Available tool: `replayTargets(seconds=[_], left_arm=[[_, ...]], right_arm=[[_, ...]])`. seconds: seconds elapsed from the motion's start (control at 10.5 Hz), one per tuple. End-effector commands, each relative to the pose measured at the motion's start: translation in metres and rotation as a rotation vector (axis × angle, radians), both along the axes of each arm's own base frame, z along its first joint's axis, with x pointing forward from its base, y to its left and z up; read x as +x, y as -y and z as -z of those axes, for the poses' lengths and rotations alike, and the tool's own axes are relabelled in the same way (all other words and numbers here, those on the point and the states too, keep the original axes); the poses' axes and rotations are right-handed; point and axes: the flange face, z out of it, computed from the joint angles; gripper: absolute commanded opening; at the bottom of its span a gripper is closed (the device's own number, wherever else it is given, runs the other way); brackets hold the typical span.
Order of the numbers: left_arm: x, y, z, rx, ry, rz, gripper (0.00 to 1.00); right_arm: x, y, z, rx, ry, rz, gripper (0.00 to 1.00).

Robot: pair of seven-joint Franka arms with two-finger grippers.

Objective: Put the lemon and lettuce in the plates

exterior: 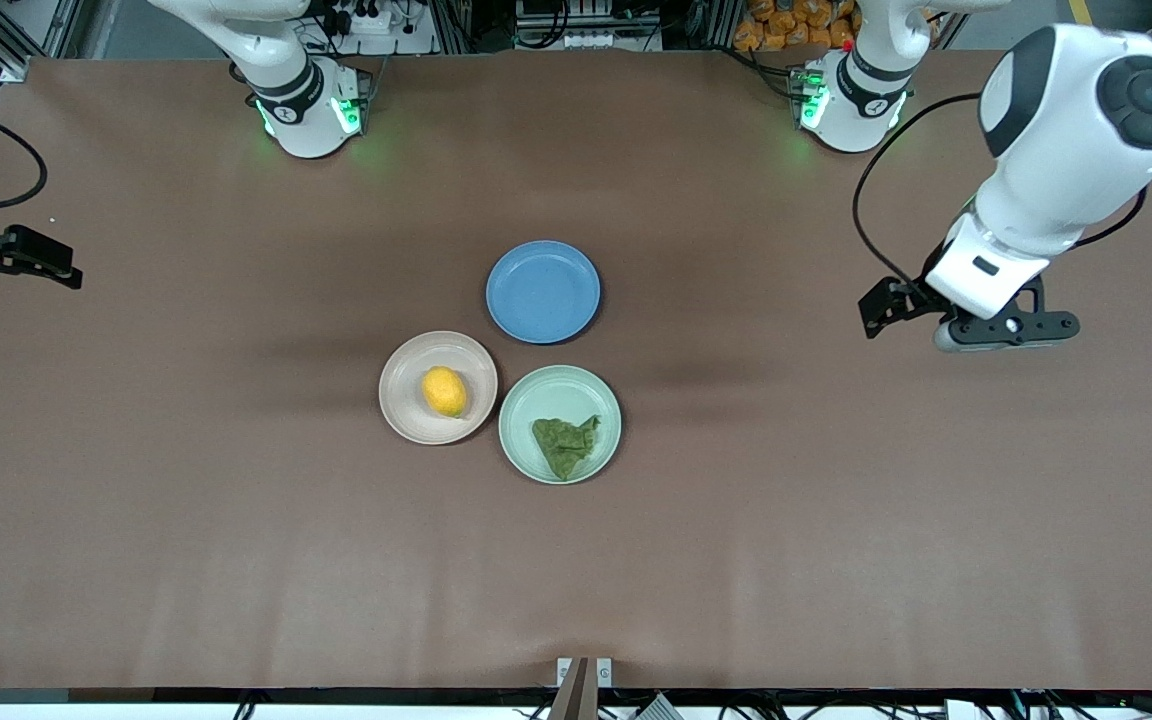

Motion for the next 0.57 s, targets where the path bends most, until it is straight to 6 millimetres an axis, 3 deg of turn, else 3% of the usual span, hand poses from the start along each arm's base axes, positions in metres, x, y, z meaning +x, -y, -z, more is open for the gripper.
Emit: replayTargets(seconds=[0.0, 0.1, 0.48], left_arm=[[0.011, -0.022, -0.053, 0.012, -0.044, 0.08, 1.0], [0.013, -0.021, -0.065, 0.014, -0.061, 0.081, 1.0], [0.003, -0.02, -0.085, 0.035, -0.099, 0.091, 1.0]], right_arm=[[-0.004, 0.01, -0.015, -0.027, 0.036, 0.019, 1.0], [-0.003, 0.008, -0.018, -0.05, 0.043, 0.009, 1.0], [0.001, -0.001, -0.02, -0.058, 0.071, -0.009, 1.0]])
